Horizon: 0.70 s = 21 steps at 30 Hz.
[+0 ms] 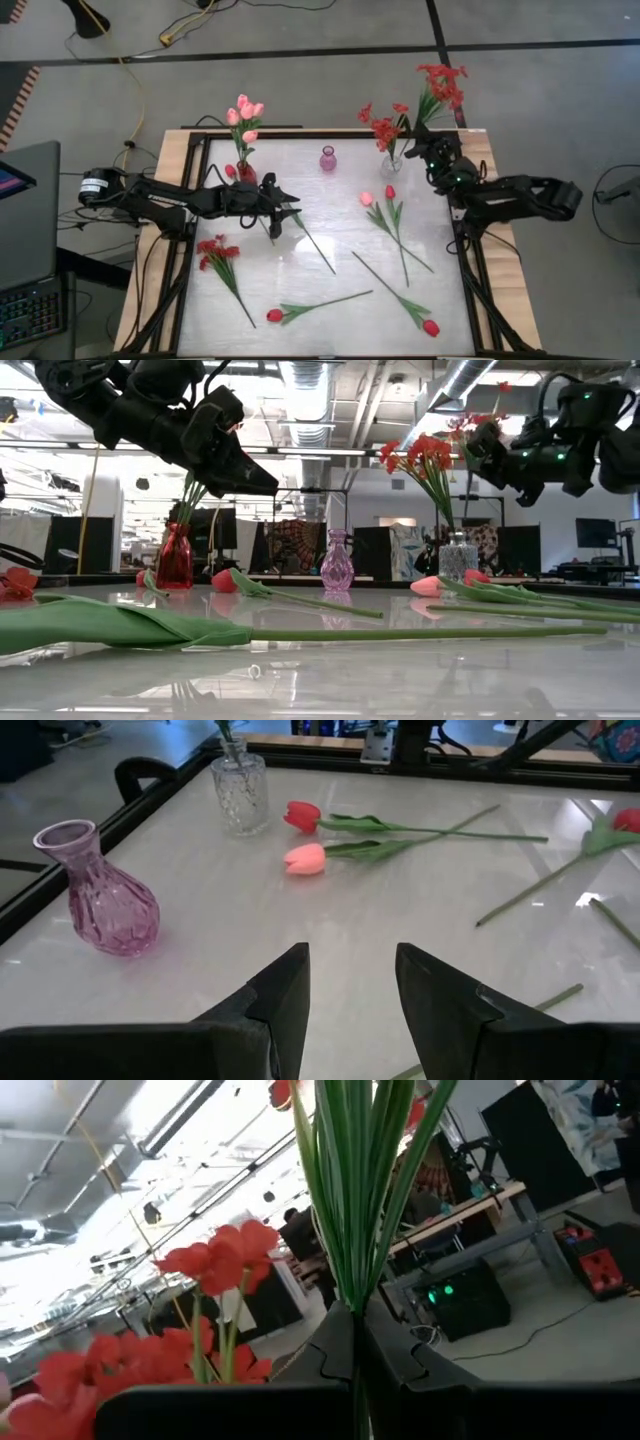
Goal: Sort flowers into vase by color
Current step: Put the red flowers into the transparent vase
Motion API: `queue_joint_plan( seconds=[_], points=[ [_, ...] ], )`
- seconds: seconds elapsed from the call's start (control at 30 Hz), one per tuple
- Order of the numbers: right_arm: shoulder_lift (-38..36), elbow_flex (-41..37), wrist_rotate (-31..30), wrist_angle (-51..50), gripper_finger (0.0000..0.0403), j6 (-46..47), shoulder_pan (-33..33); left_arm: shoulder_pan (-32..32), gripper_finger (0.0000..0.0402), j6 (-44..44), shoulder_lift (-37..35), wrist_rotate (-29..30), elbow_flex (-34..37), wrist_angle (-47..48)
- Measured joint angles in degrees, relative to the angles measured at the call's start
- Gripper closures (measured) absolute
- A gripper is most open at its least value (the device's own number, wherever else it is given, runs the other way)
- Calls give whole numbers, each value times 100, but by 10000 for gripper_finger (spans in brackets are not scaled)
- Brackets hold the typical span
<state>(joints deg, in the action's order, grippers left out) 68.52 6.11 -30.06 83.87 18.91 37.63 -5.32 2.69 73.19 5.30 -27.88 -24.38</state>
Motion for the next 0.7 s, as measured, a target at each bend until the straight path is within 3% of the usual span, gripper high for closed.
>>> queue_joint_plan(
  seconds=[0.4, 0.7],
  points=[
    [834, 2, -7, 599, 372, -147, -214, 0, 263, 12, 0, 4, 0, 8],
    [1003, 100, -31, 568, 373, -600, -527, -2, 263, 14, 0, 7, 0, 43]
  ],
)
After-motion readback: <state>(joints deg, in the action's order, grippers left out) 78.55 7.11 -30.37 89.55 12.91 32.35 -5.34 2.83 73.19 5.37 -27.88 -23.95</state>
